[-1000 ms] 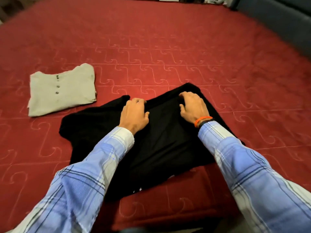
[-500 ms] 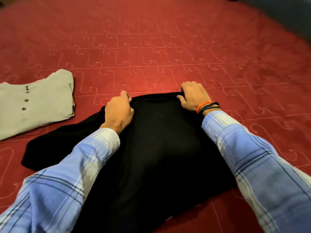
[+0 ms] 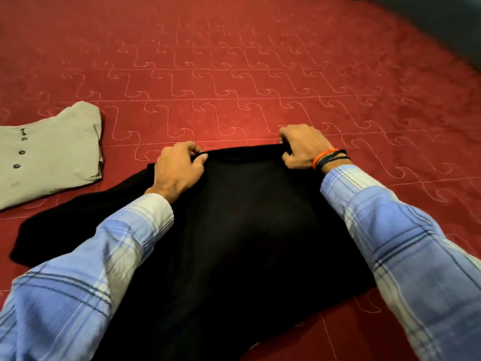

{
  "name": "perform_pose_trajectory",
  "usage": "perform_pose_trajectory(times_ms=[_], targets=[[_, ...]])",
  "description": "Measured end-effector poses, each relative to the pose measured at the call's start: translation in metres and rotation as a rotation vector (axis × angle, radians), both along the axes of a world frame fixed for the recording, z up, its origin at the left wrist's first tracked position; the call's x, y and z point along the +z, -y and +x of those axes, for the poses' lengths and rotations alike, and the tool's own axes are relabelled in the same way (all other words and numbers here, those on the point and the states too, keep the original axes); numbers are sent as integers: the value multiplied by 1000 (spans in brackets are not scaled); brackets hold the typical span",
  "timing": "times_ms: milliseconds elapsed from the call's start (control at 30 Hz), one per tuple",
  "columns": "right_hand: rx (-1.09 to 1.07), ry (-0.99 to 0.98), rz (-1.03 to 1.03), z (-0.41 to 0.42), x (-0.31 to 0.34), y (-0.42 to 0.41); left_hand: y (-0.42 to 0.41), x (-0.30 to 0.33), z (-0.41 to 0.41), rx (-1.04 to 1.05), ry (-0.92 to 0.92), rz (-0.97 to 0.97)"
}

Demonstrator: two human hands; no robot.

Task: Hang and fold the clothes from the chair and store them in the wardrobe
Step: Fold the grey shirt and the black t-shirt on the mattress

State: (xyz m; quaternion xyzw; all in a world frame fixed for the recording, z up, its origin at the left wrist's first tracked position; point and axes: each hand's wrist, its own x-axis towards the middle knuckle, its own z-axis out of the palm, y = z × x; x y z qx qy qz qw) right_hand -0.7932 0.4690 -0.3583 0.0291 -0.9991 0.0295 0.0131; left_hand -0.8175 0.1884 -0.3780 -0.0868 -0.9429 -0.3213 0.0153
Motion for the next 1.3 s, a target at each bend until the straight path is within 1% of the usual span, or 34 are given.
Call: perform_pose_trajectory(times_ms=[67, 133, 200, 267, 367, 467, 533, 633, 667, 733, 800, 867, 1000, 1100, 1167, 1200, 1233, 1267, 1300], targets=[[-62, -61, -4, 1, -3, 3, 0, 3, -5, 34, 36, 22], [-92, -106, 51, 0, -8, 5, -1, 4, -11, 62, 43, 11], [-119, -102, 122, 0, -12, 6, -2, 4, -15, 70, 46, -51], [-131, -75, 145, -2, -15, 4, -3, 2, -17, 61, 49, -61], [-148, -48, 117, 2, -13, 0, -4, 5, -14, 8, 80, -12], [-150, -137, 62, 15, -6, -3, 3, 12, -5, -51, 82, 0], [-153, -228, 7, 29, 1, -1, 7, 19, 7, -76, 39, 13], [-143, -330, -108, 57, 10, 4, 15, 33, 32, -151, -132, 17], [-133, -343, -123, 68, 11, 5, 18, 36, 42, -199, -187, -14], [-82, -356, -62, 91, 10, 5, 24, 40, 65, -331, -240, -101], [-24, -361, 42, 114, 7, 2, 28, 39, 86, -438, -240, -196], [-12, -365, 119, 135, 3, 0, 30, 34, 108, -500, -224, -271], [-31, -370, 194, 167, -4, -1, 28, 26, 150, -578, -195, -328], [-97, -269, 253, 181, -5, 1, 26, 22, 169, -612, -97, -349], [-185, -120, 283, 186, -3, 6, 24, 22, 174, -606, 10, -313], [-225, -82, 292, 188, -2, 9, 22, 22, 176, -584, 53, -272], [-255, -81, 314, 189, -1, 13, 20, 22, 175, -547, 68, -219], [-272, -108, 317, 190, 3, 18, 17, 21, 175, -493, 43, -164], [-276, -164, 275, 190, 4, 23, 15, 18, 173, -429, -24, -118]])
